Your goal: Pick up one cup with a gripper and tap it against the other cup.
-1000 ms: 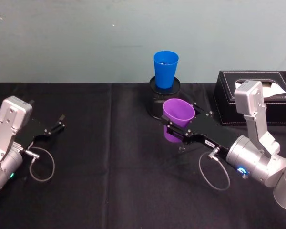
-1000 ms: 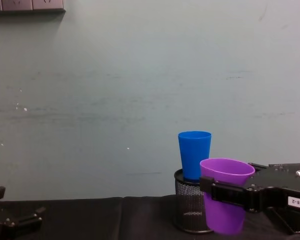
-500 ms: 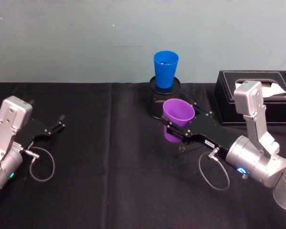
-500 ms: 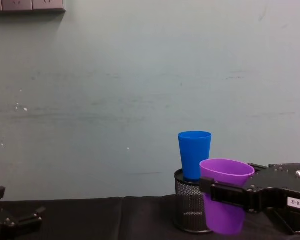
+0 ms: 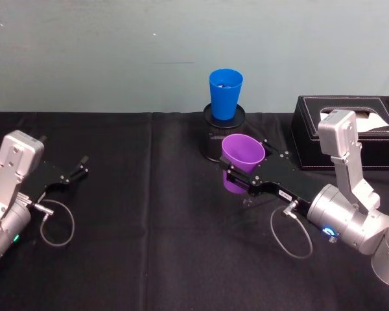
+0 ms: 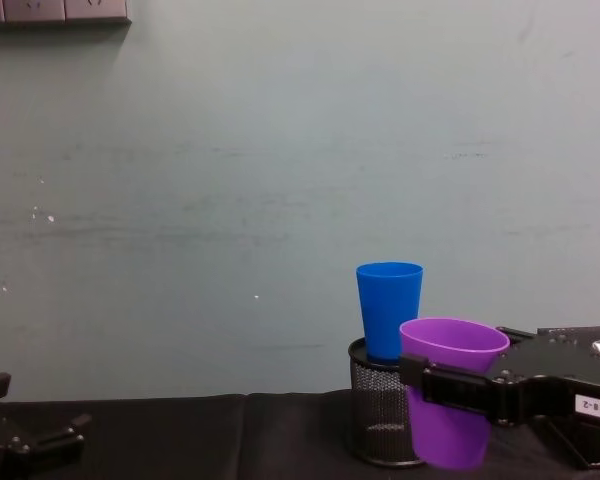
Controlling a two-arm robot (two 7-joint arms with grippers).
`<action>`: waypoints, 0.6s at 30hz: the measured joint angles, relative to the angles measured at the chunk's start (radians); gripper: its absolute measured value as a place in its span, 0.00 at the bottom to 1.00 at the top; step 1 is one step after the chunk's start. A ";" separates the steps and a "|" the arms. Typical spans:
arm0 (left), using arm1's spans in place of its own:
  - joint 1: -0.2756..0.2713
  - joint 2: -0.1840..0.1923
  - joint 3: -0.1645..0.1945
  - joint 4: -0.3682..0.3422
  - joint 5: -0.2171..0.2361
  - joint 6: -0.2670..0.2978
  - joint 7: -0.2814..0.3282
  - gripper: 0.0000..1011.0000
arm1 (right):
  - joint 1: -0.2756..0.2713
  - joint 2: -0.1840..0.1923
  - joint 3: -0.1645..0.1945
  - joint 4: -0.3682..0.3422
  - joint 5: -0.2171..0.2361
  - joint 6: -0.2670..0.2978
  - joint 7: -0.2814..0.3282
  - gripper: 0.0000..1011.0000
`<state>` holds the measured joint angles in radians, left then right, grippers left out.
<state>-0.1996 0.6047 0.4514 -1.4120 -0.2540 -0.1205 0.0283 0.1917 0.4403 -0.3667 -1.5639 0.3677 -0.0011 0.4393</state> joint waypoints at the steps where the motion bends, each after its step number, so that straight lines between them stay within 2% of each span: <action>1: 0.000 0.000 0.000 0.000 0.000 0.000 0.000 0.99 | 0.000 0.000 0.000 0.000 0.000 0.000 0.000 0.73; 18: 0.000 0.000 0.000 0.000 0.000 0.000 0.000 0.99 | 0.000 0.000 0.000 0.000 0.000 0.000 0.000 0.73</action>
<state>-0.1995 0.6047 0.4514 -1.4120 -0.2539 -0.1205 0.0283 0.1917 0.4403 -0.3666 -1.5640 0.3674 -0.0011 0.4395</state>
